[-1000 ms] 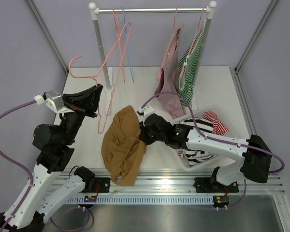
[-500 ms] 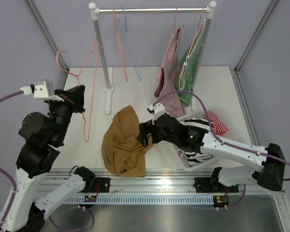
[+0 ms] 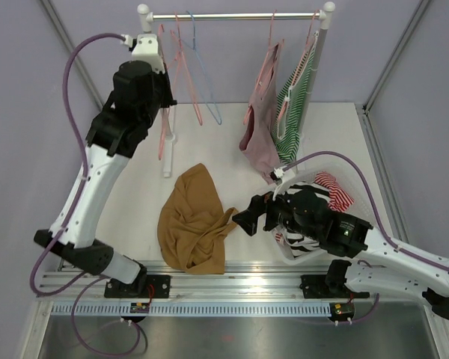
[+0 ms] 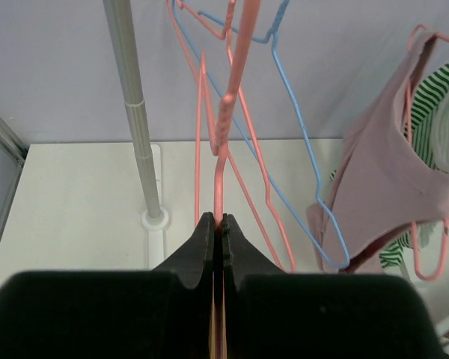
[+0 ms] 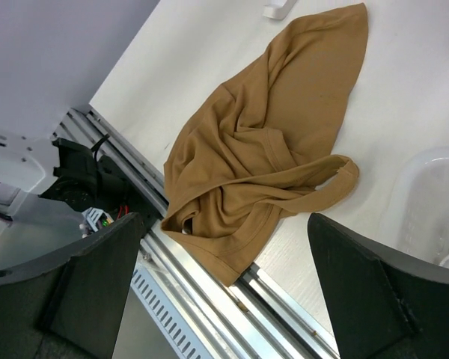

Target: Remove the tank top from the hanger

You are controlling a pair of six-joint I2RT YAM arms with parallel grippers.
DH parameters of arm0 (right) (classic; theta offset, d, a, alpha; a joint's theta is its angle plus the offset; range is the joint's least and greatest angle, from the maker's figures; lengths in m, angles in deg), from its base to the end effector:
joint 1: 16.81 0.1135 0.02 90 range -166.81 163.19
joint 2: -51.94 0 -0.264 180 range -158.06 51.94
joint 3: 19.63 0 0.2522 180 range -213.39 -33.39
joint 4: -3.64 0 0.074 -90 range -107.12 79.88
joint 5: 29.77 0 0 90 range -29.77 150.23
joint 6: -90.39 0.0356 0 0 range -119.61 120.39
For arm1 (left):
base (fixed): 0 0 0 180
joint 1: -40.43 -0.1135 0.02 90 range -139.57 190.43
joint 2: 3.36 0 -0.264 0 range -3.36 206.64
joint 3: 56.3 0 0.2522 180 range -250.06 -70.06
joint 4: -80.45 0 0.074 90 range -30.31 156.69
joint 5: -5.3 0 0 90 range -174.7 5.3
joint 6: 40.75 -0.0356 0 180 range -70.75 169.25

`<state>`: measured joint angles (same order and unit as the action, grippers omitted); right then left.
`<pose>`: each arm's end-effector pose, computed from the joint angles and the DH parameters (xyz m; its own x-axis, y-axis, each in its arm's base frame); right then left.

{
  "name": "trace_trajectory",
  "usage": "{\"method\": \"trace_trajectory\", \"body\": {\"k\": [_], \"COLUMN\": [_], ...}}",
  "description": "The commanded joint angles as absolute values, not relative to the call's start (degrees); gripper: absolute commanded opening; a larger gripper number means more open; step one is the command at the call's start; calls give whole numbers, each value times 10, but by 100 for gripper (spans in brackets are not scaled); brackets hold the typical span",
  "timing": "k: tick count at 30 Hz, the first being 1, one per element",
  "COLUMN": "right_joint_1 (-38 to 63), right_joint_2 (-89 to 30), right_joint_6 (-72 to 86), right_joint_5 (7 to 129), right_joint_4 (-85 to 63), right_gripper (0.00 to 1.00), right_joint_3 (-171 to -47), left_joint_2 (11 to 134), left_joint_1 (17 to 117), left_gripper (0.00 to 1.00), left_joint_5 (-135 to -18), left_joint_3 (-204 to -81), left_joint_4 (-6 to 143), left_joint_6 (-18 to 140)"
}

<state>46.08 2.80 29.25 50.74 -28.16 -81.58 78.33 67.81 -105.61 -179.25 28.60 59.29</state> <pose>0.0947 0.1721 0.3336 -0.5193 0.0302 -0.8540 -0.6351 0.6550 0.4094 0.2517 -0.1160 0.5213 -0.1813 -0.0895 -0.9793 0.0878 0.9904 -0.1068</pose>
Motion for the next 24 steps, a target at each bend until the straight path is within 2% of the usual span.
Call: {"method": "trace_trajectory", "body": {"k": [1,6,8,13,24], "right_joint_1": [464,464,465,464,464], "right_joint_2": [52,65,67,53,-43], "right_joint_6": [312,327,332,340,319], "right_joint_5": [532,560,569,584,626], "right_joint_4": [-253,-237,-223,-196,-143], "right_gripper": [100,100,99,100,99], "right_joint_3": [-801,-781,-768,-751,-767], "left_joint_2": [851,958,995,1037,1050], "left_joint_1": [649,626,620,568,569], "left_gripper": [0,0,0,0,0], "left_joint_5": [-1018,-996,-989,-922,-919], "left_joint_3": [-1900,-2047,-2066,-2074,-2058], "left_joint_4": [273,259,263,281,258], "left_joint_6": [572,538,523,558,570]}}
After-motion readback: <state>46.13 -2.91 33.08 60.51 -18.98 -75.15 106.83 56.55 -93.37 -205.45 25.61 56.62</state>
